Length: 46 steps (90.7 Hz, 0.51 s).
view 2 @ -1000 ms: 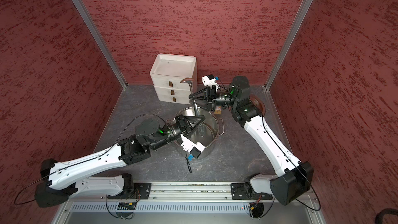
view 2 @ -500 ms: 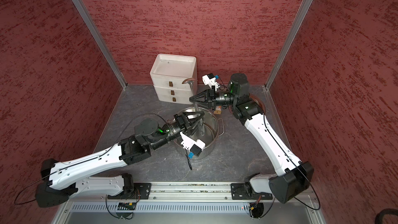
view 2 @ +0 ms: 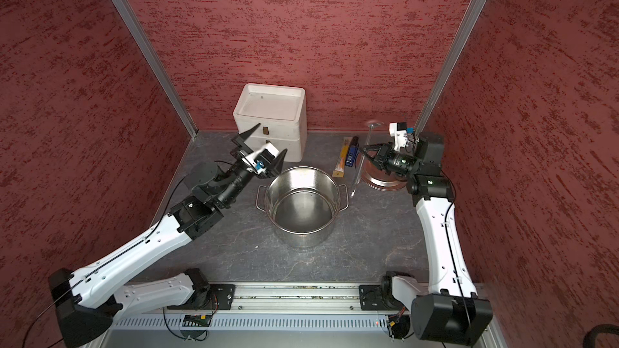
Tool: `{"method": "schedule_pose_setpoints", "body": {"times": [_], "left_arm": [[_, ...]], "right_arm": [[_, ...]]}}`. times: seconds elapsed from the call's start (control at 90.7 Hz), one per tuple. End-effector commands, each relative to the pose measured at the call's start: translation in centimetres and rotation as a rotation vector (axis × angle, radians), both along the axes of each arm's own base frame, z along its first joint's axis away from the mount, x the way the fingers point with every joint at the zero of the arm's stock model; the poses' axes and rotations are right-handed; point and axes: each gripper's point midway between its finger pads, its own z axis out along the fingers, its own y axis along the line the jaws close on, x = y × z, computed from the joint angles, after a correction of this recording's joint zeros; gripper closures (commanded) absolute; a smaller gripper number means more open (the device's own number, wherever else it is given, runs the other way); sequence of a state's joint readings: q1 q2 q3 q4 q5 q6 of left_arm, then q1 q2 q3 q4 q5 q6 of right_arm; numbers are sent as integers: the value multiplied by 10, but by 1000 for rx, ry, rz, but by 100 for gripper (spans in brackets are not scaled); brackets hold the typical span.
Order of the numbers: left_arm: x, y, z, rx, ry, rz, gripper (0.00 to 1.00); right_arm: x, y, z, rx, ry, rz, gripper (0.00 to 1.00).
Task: Stir the soup with a spoon
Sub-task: Place the spoon at the center of the board.
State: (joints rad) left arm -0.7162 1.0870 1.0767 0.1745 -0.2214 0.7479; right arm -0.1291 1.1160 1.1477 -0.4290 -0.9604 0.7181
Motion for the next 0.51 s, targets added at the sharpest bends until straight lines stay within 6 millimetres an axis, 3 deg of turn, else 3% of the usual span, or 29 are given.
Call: {"method": "schedule_pose_setpoints", "body": {"times": [0.0,0.11,0.231,0.342,0.496], "left_arm": [[35,53,-9,-484,353,135,0],[62,104,-52,-711,602,311,0],[67,142,-84,-868,724,412,0],[65,165,-95,-924,746,463,0],[59,185,-97,-952,718,490,0]], "right_arm": [[-7,-20,-58,-152,19,-67,100],[-20,-36,-113,-153,109,-128,100],[-32,-46,-161,-186,168,-177,100],[-38,-42,-193,-182,207,-146,100],[-33,-34,-218,-203,172,-64,100]]}}
